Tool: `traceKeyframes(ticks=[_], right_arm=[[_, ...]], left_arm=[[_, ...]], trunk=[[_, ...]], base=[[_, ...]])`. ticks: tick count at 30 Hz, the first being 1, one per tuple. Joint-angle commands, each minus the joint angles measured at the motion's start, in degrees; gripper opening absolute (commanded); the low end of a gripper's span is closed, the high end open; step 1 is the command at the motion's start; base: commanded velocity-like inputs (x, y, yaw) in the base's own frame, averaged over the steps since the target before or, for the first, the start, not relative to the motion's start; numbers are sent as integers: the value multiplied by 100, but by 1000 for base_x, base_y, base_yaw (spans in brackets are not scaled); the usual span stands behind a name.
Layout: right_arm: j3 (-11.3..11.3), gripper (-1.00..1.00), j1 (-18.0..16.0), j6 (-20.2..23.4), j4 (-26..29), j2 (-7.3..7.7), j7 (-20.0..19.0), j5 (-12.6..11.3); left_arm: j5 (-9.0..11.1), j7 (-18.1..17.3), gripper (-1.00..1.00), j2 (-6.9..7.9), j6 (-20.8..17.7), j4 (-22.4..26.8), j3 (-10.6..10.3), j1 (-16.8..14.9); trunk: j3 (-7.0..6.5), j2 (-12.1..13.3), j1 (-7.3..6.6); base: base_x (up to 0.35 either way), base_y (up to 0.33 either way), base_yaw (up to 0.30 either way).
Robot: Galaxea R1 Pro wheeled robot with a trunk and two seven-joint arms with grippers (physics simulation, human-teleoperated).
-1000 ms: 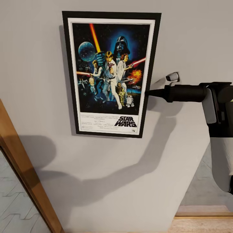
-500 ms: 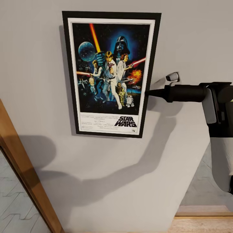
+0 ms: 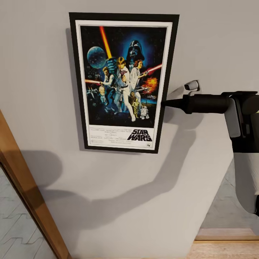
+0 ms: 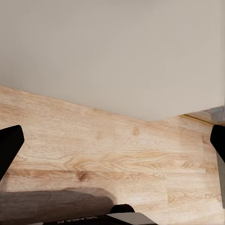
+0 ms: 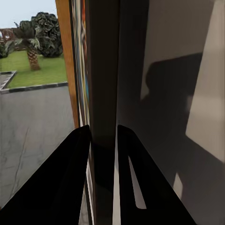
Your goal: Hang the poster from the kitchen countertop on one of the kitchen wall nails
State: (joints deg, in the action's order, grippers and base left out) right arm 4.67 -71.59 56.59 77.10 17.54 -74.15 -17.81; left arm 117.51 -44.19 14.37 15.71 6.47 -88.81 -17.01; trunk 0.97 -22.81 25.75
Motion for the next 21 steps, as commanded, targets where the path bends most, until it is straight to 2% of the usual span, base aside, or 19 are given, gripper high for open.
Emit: traceKeyframes(ticks=[1,21], right_arm=[[8,-100,-8,36,-2,4,-10,-21],[16,-100,-4,45,-6,4,-4,-8]], left_arm=[[44,-1,100,5,29,12,-48,-4],[44,-1,100,9,29,12,-48,-4]], trunk=[[10,-11,3],[10,-11,3]], base=[[0,0,0],[0,0,0]])
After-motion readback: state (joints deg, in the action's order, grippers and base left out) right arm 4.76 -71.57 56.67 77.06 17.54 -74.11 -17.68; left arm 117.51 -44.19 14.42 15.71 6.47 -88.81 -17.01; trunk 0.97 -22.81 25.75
